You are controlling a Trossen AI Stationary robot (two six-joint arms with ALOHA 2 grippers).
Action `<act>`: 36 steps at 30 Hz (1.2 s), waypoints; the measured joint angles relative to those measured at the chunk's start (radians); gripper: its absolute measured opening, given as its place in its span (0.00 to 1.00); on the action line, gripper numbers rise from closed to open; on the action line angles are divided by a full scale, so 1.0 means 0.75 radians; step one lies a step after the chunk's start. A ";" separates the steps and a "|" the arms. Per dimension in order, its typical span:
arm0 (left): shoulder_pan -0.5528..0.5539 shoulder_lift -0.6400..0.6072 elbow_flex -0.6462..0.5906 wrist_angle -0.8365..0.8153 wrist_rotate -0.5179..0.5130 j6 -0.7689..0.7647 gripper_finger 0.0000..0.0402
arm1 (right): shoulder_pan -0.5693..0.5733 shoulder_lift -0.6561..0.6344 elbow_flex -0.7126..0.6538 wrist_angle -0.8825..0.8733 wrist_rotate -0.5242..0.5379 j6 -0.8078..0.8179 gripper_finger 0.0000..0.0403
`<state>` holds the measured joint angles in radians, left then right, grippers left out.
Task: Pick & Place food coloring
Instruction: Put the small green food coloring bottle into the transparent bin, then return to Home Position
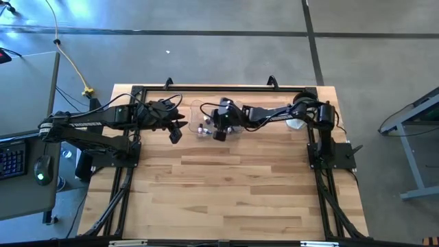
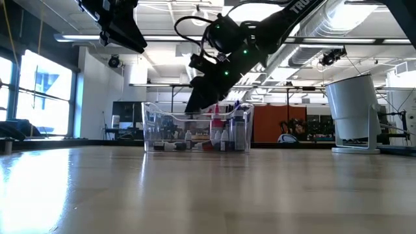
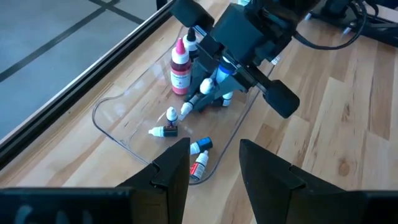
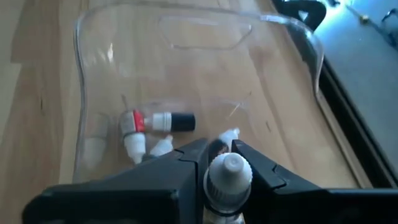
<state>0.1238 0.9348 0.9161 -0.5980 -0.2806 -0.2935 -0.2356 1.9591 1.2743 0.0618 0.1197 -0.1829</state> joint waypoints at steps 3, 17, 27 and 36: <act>0.000 0.000 0.000 0.000 0.000 0.000 0.34 | 0.000 0.010 0.000 -0.029 0.028 0.000 0.17; 0.001 -0.001 0.000 0.008 -0.003 0.023 0.34 | 0.033 0.003 0.093 -0.117 0.140 -0.159 0.31; 0.000 -0.090 -0.002 -0.169 -0.024 0.035 0.34 | 0.267 -0.044 0.733 -1.068 0.375 -0.094 0.30; -0.130 -0.388 -0.146 -0.247 -0.095 0.046 0.34 | 0.589 -0.391 0.770 -1.610 0.914 0.323 0.26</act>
<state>0.0266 0.6440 0.8068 -0.7835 -0.3516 -0.2588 0.2059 1.6661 1.8519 -1.1453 0.8055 0.0597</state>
